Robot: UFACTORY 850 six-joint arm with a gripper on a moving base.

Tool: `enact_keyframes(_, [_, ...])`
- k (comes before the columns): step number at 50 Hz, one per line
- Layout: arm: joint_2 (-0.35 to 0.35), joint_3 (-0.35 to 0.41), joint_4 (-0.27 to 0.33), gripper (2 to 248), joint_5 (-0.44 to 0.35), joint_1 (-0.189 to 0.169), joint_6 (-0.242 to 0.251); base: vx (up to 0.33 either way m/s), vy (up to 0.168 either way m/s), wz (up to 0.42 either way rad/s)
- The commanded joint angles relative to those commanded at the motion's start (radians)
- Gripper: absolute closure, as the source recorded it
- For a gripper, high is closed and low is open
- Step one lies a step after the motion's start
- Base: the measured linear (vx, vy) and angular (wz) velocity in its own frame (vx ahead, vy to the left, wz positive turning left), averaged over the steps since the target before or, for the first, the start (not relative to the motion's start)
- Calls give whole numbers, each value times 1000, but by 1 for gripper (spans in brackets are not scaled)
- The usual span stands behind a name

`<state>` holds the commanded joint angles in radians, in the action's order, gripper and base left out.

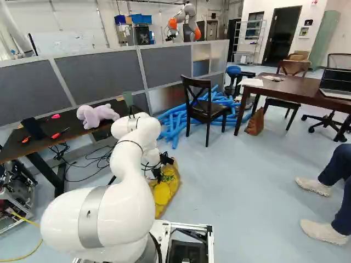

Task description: Pick up the bag on the ground and place it on the table

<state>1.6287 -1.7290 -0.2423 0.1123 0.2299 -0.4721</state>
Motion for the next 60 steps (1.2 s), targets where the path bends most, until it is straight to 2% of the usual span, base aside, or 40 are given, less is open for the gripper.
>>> enact_keyframes(28, [-118, 140, 33, 228, 0, 48, 0, 0, 0, 0])
enact_keyframes(60, [-268, 363, -15, 228, 0, 97, 0, 0, 0, 0])
